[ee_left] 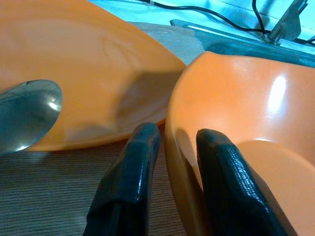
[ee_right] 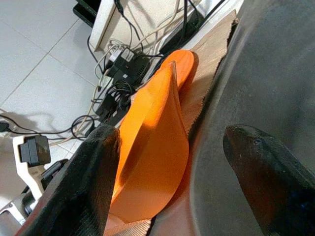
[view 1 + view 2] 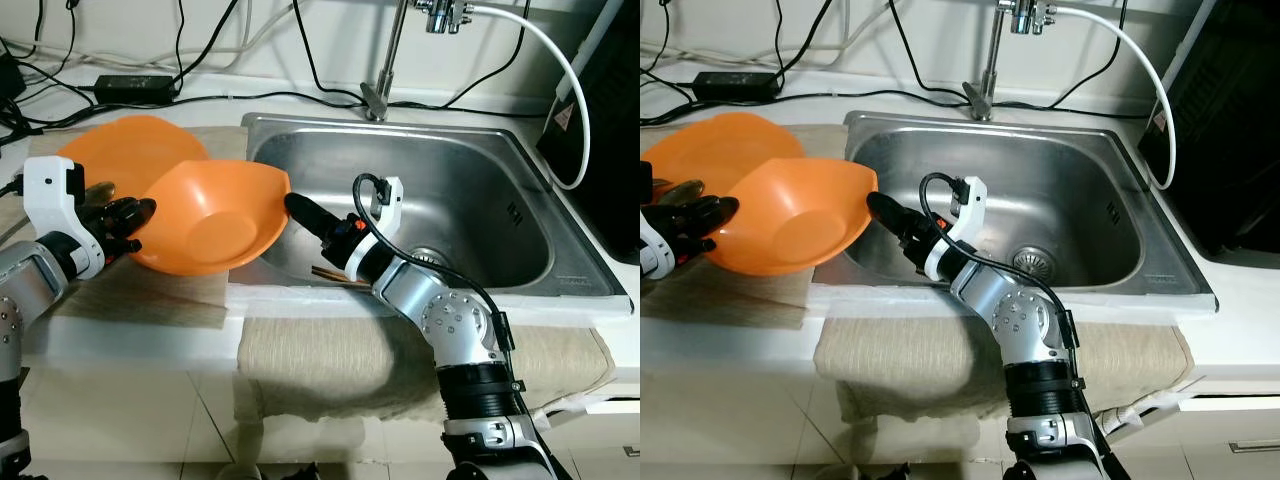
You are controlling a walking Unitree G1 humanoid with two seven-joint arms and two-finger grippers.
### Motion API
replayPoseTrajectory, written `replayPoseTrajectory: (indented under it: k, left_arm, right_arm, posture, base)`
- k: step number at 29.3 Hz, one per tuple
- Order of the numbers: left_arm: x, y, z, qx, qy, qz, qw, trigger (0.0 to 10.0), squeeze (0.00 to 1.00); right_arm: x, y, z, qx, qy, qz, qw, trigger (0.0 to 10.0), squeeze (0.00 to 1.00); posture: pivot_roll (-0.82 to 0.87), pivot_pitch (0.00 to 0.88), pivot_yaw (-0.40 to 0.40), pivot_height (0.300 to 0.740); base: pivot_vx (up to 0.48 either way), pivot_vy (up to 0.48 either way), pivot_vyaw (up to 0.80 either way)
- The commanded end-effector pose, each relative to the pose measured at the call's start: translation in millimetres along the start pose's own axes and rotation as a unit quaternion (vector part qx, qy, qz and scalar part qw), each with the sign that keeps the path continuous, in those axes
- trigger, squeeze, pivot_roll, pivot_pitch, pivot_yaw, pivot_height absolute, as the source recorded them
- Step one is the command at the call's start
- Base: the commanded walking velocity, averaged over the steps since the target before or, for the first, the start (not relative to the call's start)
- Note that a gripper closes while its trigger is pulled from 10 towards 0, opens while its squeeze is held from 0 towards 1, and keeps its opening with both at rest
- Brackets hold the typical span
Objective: Kitchen organization
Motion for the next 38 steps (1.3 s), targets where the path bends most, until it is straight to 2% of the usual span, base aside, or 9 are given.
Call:
replayPoseTrajectory:
  k: [1,10,13,14,16,17,22,38]
  left_arm:
    - [3,0.4,-3.1,-0.003,0.005,-0.001,1.0,0.0,0.74]
    - [2,2.5,-7.6,-0.011,0.0,-0.003,1.0,0.0,0.74]
    - [3,3.9,-9.4,-0.014,-0.001,-0.004,1.0,0.0,0.74]
    - [3,4.3,-10.2,-0.016,-0.002,-0.005,1.0,0.0,0.74]
    - [3,4.5,-10.8,-0.017,-0.003,-0.006,1.0,0.0,0.74]
    - [4,4.6,-11.8,-0.018,-0.003,-0.007,1.0,0.0,0.74]
    - [5,4.1,-13.9,-0.021,-0.005,-0.01,1.0,0.0,0.74]
    - [5,3.8,-17.3,-0.027,-0.008,-0.014,1.0,0.0,0.73]
  right_arm:
    - [0,11.0,13.7,0.024,-0.001,-0.001,1.0,10.0,0.0]
    - [-7,22.1,18.9,0.043,0.005,0.005,0.999,10.0,0.0]
    - [-9,28.8,17.1,0.031,-0.013,0.007,0.999,10.0,0.0]
    - [-10,31.8,13.5,0.017,-0.03,0.005,0.999,2.7,0.0]
    - [-10,33.5,11.0,0.007,-0.042,0.004,0.999,2.7,0.0]
    - [-11,34.6,8.9,0.0,-0.052,0.005,0.999,0.0,0.0]
    - [-15,35.8,1.3,-0.013,-0.049,0.011,0.999,0.0,0.0]
    - [-14,38.1,-2.0,-0.008,-0.038,0.0,0.999,0.0,0.0]
  posture:
    - [0.22,0.002,-0.049,0.74]
    - [0.21,0.0,-0.05,0.74]
    - [0.21,0.0,-0.054,0.74]
    - [0.21,0.0,-0.055,0.74]
    - [0.21,0.0,-0.055,0.74]
    - [0.21,0.0,-0.056,0.74]
    - [0.22,0.0,-0.059,0.74]
    - [0.22,0.0,-0.058,0.74]
  base:
    - [0.0,0.0,0.0]
    - [0.0,0.0,0.0]
    - [0.0,0.0,0.0]
    - [0.0,0.0,0.0]
    - [0.0,0.0,0.0]
    - [0.0,0.0,0.0]
    - [0.0,0.0,0.0]
    - [0.0,0.0,0.0]
Point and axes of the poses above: a point about 5 cm out from each wrist's last joint towards the gripper, its own y axis pointing out of the wrist towards the gripper, its own x axis along the axis of the wrist's last joint, z = x × y, the point moved 3 cm from there along y, pointing out of the wrist towards the gripper, and after that the axes turned 11 degrees about y, right-handed, at the moved point
